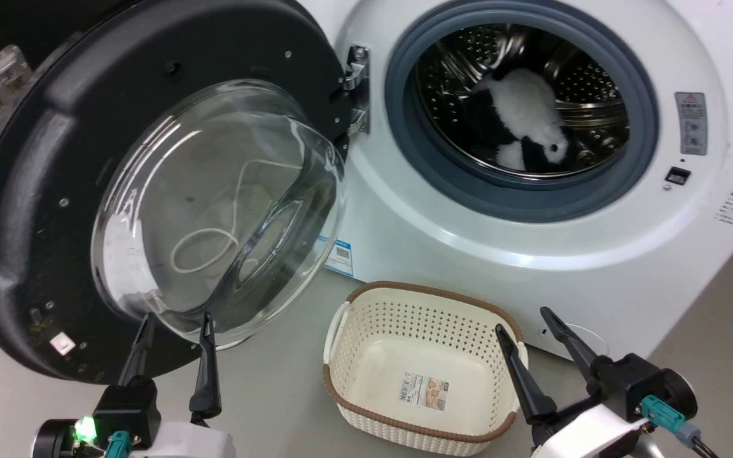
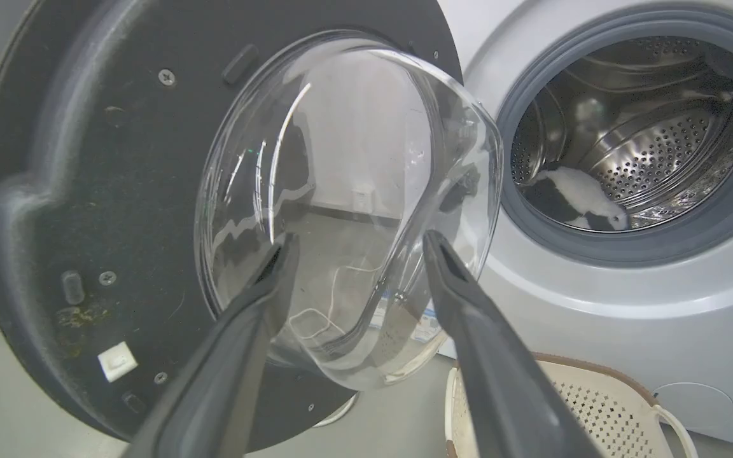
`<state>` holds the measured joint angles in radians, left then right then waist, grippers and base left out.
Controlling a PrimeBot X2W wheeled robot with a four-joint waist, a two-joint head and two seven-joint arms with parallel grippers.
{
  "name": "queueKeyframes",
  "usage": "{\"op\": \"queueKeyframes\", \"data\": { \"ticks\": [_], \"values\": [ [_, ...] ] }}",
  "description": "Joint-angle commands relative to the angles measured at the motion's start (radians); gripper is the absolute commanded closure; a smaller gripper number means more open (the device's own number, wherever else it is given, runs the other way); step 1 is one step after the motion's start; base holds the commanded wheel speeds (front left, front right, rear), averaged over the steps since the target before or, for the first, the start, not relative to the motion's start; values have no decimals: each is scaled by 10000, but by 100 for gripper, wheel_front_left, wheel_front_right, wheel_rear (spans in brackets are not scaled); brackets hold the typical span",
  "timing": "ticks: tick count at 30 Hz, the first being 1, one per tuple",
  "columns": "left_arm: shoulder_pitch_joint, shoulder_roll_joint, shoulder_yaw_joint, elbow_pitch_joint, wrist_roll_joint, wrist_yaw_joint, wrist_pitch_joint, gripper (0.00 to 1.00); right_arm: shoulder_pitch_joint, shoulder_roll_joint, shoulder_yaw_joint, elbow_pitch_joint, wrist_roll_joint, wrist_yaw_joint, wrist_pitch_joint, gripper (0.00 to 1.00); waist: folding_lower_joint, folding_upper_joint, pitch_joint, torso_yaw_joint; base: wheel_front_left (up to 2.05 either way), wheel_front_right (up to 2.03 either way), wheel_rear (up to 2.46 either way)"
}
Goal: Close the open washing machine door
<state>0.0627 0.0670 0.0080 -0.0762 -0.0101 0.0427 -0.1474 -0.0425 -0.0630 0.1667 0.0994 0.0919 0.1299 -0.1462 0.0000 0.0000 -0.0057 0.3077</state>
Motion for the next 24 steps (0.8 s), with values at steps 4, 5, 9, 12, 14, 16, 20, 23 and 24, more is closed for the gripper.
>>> {"op": "queueKeyframes", "data": {
  "ticks": [4,5,9,12,14,16,20,23,24],
  "values": [
    [138,31,-11,-126,16,121,-172,0,-107,-64,126,86,129,5,-184,0,0,0,15,193,0,0,0],
    [157,30,-17,-133,15,133,-193,0,-104,-65,146,91,137,5,-205,0,0,0,22,239,0,0,0],
    [207,29,-34,-163,-3,160,-277,0,-103,-68,235,118,168,5,-289,0,0,0,52,427,0,0,0],
    [235,33,-18,-173,-32,171,-339,0,-114,-78,325,153,200,5,-351,0,0,0,69,566,0,0,0],
    [264,31,-10,-181,-47,185,-381,0,-113,-86,393,182,221,6,-393,0,0,0,76,655,0,0,0],
    [301,25,-8,-200,-61,205,-423,0,-111,-107,458,211,248,6,-435,0,0,0,78,742,0,0,0],
    [363,13,0,-248,-76,260,-507,0,-116,-159,576,272,317,6,-519,0,0,0,70,905,0,0,0],
    [394,7,5,-273,-82,289,-569,0,-131,-187,663,315,375,6,-581,0,0,0,50,1019,0,0,0],
    [399,7,10,-275,-88,293,-590,0,-135,-190,690,329,390,6,-602,0,0,0,46,1058,0,0,0]
  ]
}}
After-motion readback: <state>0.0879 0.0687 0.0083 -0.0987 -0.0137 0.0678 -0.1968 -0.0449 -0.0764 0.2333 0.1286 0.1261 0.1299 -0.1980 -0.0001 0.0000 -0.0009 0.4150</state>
